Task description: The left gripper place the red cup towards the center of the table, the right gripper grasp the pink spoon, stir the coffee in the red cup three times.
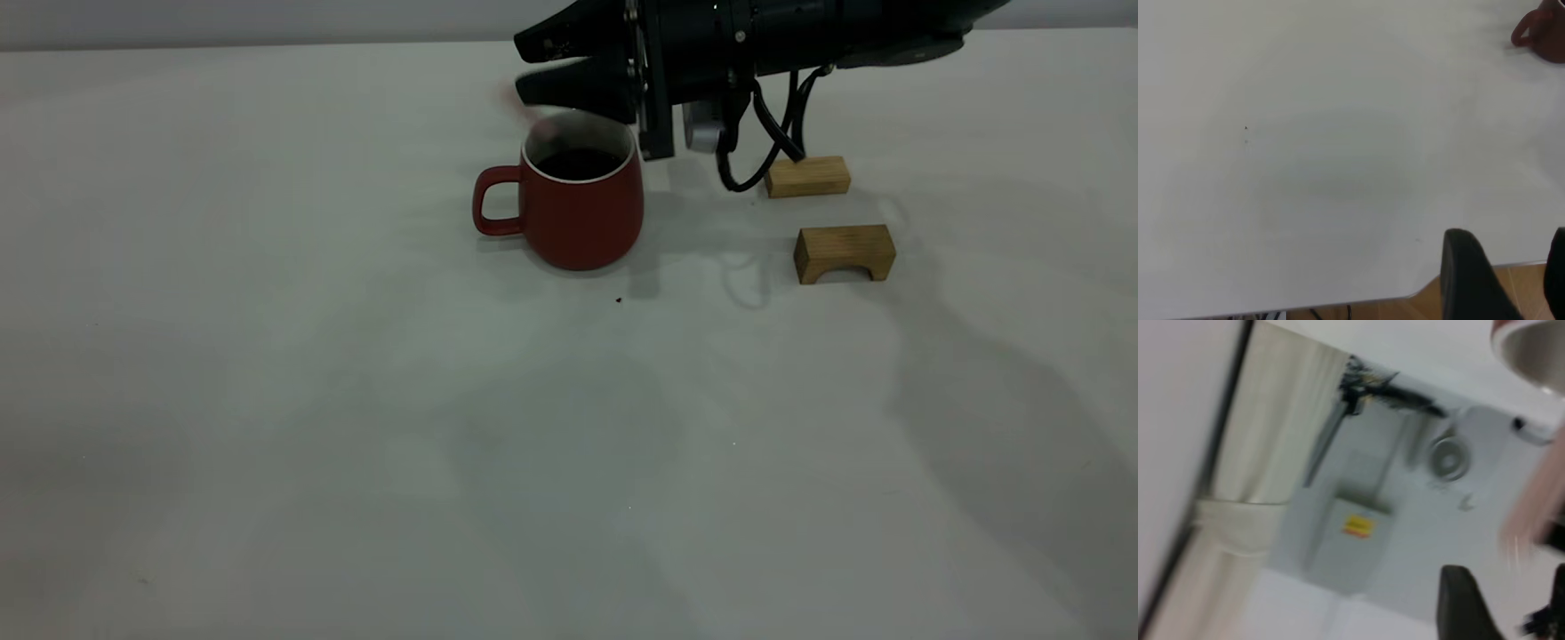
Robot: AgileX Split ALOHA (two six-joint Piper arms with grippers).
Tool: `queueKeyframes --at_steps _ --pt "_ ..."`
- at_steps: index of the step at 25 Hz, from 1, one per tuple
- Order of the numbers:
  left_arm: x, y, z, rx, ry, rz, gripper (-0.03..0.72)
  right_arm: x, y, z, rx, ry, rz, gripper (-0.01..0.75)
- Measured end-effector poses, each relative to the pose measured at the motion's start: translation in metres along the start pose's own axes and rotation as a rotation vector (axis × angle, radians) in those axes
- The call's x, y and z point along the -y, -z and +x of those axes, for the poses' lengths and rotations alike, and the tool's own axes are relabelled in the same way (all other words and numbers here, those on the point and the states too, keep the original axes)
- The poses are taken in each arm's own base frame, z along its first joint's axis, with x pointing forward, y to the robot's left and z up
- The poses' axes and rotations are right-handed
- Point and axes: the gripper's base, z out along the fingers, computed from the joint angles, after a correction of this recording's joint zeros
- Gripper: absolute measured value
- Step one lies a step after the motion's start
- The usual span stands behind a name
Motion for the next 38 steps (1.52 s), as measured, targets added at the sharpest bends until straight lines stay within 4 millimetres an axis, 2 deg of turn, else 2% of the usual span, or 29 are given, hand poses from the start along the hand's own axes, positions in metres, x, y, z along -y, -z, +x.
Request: queueKeyframes --at_steps 3,5,12,18,22,24,26,30,34,38 --pt "0.000 0.000 0.000 0.000 0.000 0.000 0.353 -0.005 0.004 0.014 0.017 0.182 0.088 0.467" --pt "0.000 0.000 0.000 0.000 0.000 0.000 0.353 -0.009 0.009 0.027 0.031 0.333 0.181 0.491" --pt "0.000 0.000 0.000 0.000 0.000 0.000 0.353 -0.023 0.045 0.072 0.141 0.818 0.641 0.501" --pt "0.000 0.000 0.000 0.000 0.000 0.000 0.353 -0.051 0.086 0.131 0.293 1.180 0.961 0.501" --pt "0.000 0.000 0.000 0.000 0.000 0.000 0.353 -0.070 0.113 0.192 0.457 1.413 1.181 0.501" --pt "0.000 0.000 0.000 0.000 0.000 0.000 0.353 -0.077 0.125 0.231 0.550 1.514 1.241 0.501" --pt "0.000 0.000 0.000 0.000 0.000 0.000 0.353 -0.082 0.141 0.266 0.637 1.562 1.214 0.501" --pt "0.000 0.000 0.000 0.000 0.000 0.000 0.353 -0.085 0.189 0.337 0.840 1.580 1.068 0.501" --pt "0.000 0.000 0.000 0.000 0.000 0.000 0.353 -0.069 0.231 0.412 0.986 1.689 0.941 0.501" --pt "0.000 0.000 0.000 0.000 0.000 0.000 0.353 -0.036 0.273 0.486 1.125 1.801 0.777 0.502"
